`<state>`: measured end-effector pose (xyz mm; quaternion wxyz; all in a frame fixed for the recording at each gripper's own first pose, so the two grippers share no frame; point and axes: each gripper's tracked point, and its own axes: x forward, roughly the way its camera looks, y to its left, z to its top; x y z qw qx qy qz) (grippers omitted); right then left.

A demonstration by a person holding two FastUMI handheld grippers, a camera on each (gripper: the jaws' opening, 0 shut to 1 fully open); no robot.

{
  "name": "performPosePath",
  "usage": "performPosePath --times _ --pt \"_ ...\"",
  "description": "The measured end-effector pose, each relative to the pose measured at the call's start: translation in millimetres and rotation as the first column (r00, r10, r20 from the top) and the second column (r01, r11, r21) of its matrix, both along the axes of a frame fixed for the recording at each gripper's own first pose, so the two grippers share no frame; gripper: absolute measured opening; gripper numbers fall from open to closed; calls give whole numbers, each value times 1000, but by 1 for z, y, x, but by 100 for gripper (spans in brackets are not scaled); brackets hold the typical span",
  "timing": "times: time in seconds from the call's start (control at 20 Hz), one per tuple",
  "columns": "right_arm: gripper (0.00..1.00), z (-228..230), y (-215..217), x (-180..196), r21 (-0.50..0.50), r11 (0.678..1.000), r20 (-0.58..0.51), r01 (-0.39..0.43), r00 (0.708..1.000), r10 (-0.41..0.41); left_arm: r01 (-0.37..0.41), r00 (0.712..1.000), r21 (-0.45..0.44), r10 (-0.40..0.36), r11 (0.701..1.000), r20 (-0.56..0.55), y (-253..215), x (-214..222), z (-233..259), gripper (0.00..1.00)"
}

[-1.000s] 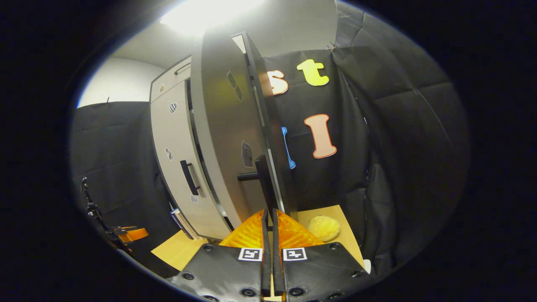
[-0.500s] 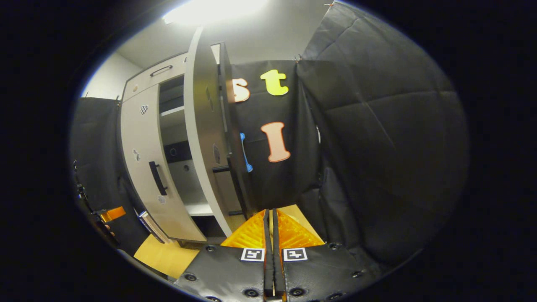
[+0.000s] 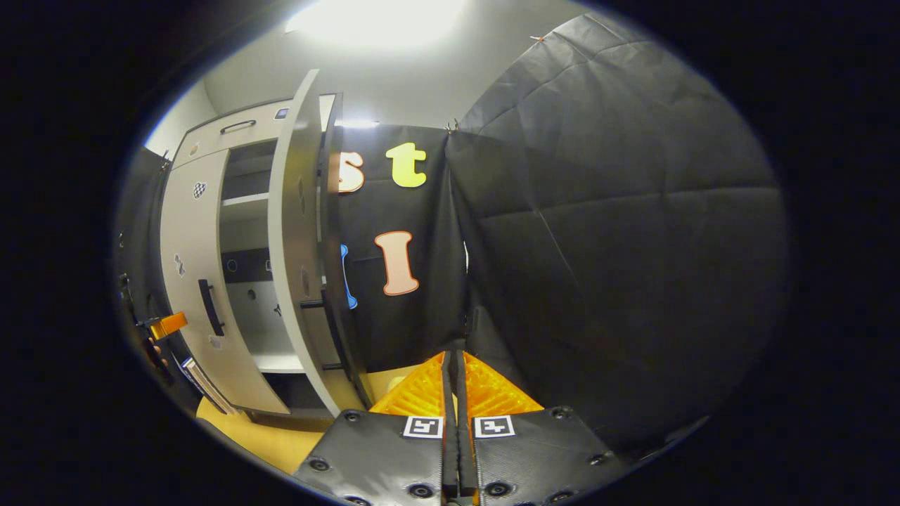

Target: Open the right door of the double-door shoe cabinet with the right hand, and open the left door with the left hand.

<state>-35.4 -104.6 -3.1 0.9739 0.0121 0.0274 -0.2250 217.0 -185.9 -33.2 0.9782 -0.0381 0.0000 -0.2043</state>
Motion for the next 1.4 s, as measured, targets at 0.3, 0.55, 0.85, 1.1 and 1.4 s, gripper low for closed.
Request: performPosePath --times 0.3,0.55,0.85,1.1,1.4 --pt "4 -9 -38 56 62 998 39 -11 999 9 -63 997 -2 63 998 51 -25 39 22 93" --pt "3 -18 -68 99 34 999 30 -14 999 13 -127 991 84 123 988 49 -47 62 17 91" --pt "5 -26 -79 145 88 992 4 -91 996 90 -200 979 58 198 978 38 -55 81 12 71" --pt "46 -46 -77 172 94 982 -54 -167 984 172 -241 970 -16 241 970 21 -53 88 16 51" --pt "98 -58 -80 197 132 974 -67 -185 979 195 -282 959 46 281 958 24 -55 89 12 28"
